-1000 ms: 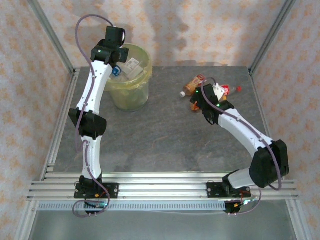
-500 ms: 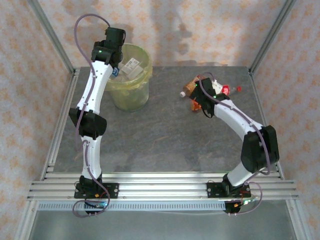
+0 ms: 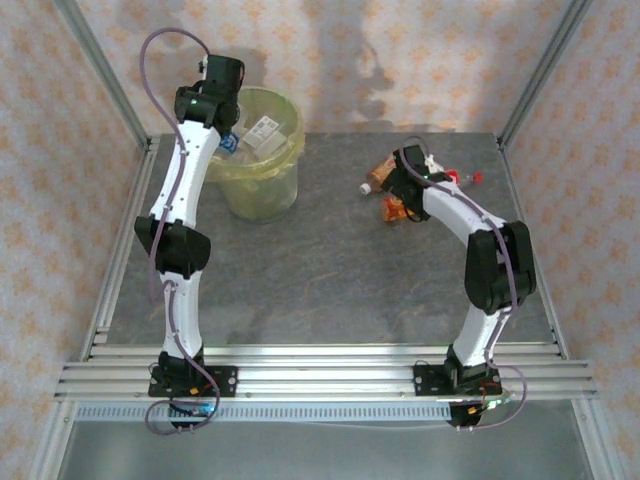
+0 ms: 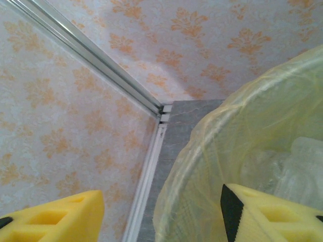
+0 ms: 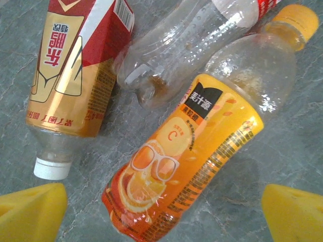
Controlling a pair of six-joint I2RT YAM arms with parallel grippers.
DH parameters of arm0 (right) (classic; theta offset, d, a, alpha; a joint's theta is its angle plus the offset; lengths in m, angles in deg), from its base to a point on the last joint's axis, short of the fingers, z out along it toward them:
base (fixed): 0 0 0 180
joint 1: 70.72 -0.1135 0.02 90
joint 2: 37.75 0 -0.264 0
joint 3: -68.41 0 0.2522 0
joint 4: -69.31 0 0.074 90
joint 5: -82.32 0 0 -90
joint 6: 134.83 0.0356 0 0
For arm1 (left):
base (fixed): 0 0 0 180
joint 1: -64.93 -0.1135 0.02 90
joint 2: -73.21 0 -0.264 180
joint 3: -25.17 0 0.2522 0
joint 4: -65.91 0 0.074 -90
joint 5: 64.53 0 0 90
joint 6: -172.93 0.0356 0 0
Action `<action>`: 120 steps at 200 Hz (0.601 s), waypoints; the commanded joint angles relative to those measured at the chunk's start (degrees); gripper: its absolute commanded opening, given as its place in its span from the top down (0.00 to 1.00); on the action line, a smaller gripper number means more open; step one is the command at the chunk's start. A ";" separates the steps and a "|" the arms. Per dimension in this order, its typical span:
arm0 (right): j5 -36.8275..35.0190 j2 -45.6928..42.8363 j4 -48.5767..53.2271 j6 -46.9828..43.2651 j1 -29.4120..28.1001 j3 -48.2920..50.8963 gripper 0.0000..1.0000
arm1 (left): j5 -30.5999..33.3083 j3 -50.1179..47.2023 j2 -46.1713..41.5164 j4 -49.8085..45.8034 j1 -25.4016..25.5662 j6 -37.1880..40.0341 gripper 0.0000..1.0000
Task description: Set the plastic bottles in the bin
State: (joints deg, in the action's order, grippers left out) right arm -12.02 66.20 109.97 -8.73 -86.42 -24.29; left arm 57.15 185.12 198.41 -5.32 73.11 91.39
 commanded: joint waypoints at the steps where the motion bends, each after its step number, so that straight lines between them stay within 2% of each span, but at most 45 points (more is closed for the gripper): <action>1: -1.66 2.31 3.35 1.41 0.47 -2.69 0.01 | -4.00 0.98 -6.09 -2.16 -0.03 -3.32 0.32; 45: -1.54 6.90 4.74 1.62 1.17 -4.73 0.01 | -12.27 -2.77 -12.21 -1.68 0.08 -8.27 0.23; 102: -1.74 10.41 4.61 1.34 1.38 -4.13 0.00 | -22.94 -16.24 -23.79 4.06 0.16 -14.45 0.11; 120: -0.99 10.72 3.49 1.43 1.73 -2.55 0.03 | -25.18 -19.48 -26.61 5.70 0.23 -15.92 0.08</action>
State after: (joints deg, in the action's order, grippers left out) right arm -12.18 76.12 112.70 -7.95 -85.44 -27.85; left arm 37.46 169.52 174.70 -3.16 73.18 79.42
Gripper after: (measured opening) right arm 0.988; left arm 0.911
